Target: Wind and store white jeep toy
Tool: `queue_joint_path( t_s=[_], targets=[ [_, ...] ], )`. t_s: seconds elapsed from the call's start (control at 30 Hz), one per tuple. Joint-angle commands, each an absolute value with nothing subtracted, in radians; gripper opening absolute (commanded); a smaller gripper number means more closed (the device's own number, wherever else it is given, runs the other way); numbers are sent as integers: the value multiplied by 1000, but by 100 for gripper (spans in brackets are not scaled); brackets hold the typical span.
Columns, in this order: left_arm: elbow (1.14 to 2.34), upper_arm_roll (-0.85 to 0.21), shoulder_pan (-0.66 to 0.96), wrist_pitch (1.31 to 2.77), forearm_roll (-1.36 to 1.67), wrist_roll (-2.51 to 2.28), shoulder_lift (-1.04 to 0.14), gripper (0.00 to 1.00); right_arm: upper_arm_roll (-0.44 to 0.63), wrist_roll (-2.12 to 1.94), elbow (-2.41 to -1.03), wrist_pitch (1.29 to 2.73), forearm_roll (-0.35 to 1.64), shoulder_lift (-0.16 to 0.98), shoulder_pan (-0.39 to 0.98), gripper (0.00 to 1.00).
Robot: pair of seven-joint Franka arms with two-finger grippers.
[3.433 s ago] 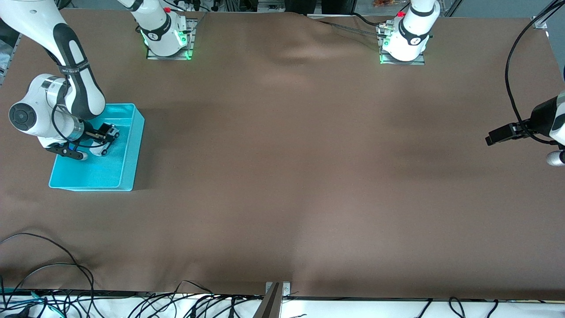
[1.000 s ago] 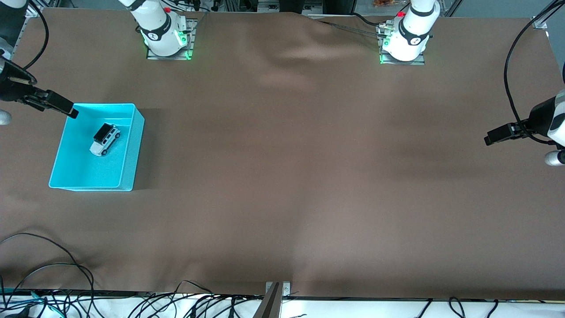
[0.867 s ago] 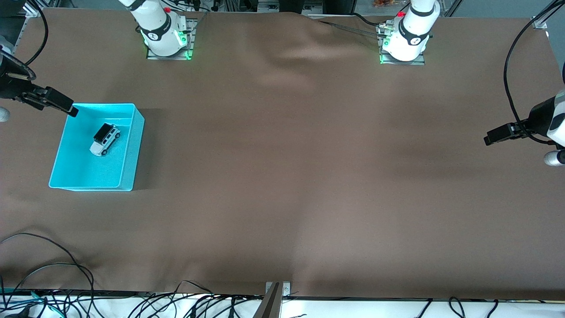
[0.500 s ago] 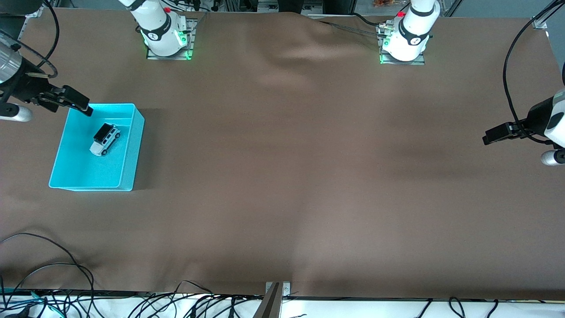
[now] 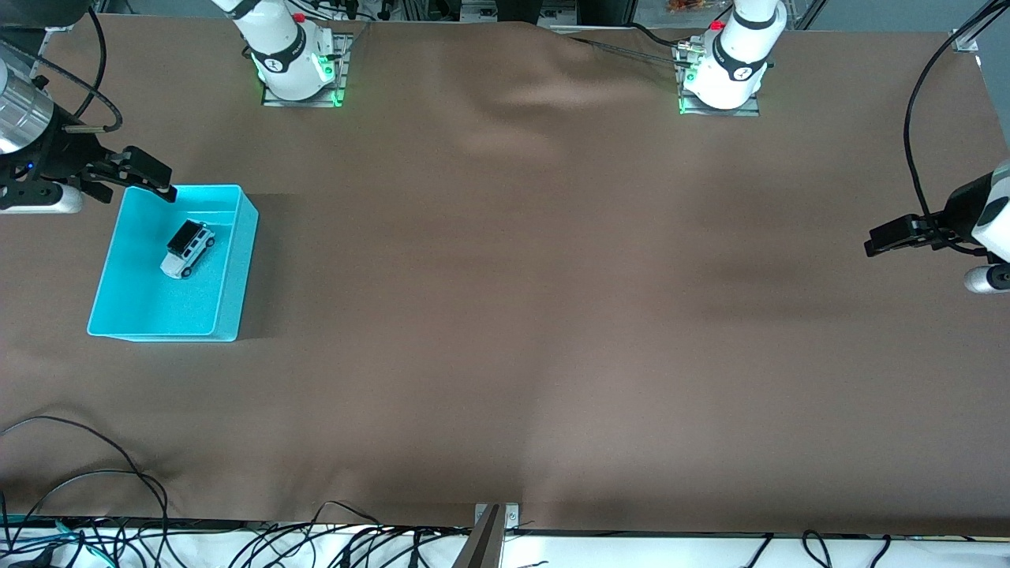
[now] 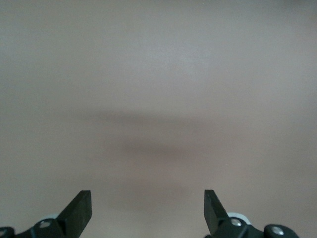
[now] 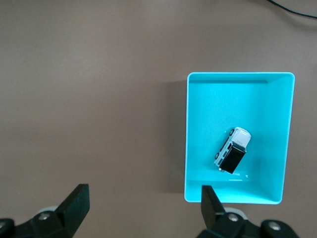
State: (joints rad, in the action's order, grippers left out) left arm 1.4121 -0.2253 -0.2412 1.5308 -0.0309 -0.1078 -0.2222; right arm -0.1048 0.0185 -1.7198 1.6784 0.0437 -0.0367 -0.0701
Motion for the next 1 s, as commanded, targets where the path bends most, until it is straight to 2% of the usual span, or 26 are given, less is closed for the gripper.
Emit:
queue_joint_path(
  t_s=[0.0,0.73,0.87,0.97],
  targets=[
    [1407,-227,-247,1522,-12,-80,-219,100,-117,-20,-1713,1651,34,-41,-84,100],
    [1405,-226,-218,1522,-3,-80,-215,100,-112,-20,-1700,1618,32,-35,-87,100],
    [1413,-200,-161,1519,-5,-80,-212,100,-112,-29,-1684,1617,26,-21,-91,100],
    [1419,-140,-100,1508,-5,-80,-210,100,-113,-29,-1687,1611,20,-23,-91,100]
  ],
)
